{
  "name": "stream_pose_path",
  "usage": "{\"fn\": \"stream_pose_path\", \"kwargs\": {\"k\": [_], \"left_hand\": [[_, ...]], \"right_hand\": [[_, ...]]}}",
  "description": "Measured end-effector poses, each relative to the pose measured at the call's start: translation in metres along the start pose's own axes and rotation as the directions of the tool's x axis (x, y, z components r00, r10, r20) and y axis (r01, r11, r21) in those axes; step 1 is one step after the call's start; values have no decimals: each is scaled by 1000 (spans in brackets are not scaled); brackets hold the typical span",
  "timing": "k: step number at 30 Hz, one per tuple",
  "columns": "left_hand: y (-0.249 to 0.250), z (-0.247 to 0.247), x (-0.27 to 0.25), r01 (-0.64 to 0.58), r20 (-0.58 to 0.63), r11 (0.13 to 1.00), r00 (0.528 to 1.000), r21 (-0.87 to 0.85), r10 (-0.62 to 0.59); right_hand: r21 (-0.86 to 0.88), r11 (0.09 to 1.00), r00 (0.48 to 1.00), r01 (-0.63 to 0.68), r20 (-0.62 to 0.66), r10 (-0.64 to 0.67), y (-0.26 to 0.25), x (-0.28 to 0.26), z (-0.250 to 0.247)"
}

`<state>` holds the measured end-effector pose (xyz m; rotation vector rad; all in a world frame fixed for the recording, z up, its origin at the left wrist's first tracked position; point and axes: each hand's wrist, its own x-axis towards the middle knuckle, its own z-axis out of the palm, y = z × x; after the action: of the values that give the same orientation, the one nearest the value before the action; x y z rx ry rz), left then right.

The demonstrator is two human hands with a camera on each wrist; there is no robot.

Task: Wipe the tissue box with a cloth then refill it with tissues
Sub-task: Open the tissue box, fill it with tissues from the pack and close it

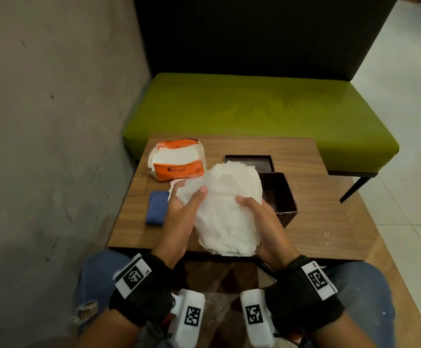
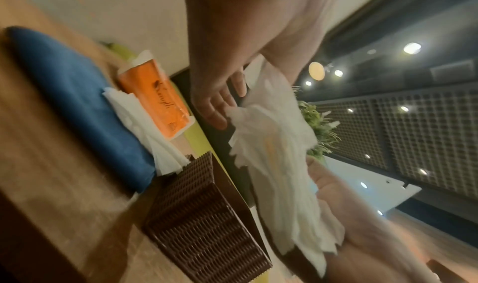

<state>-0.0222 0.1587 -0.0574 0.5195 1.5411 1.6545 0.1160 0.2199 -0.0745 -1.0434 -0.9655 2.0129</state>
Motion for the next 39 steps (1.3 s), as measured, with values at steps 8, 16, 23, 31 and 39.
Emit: {"fn": "stream_pose_path", "kwargs": {"k": [8, 16, 23, 31, 39], "left_hand": [[16, 10, 9, -432, 104, 758, 891, 488, 441], [18, 30, -3, -396, 397, 702, 901, 593, 173], [15, 5, -1, -541, 200, 682, 833, 492, 516], [-5, 21, -16, -48, 260, 937, 964, 345, -46], [-11, 16, -7, -27, 232, 984, 973, 177, -15]], "right_hand": [[-191, 977, 994, 95, -39, -105, 4, -1, 2], [-53, 995, 996, 80, 48, -77, 2, -6, 7], [-108, 992, 996, 71, -43, -76, 5, -2, -2], [-30, 993, 993, 114, -16, -115, 9, 0, 19], [-16, 993, 986, 118, -119, -119, 5, 2, 15]]}}
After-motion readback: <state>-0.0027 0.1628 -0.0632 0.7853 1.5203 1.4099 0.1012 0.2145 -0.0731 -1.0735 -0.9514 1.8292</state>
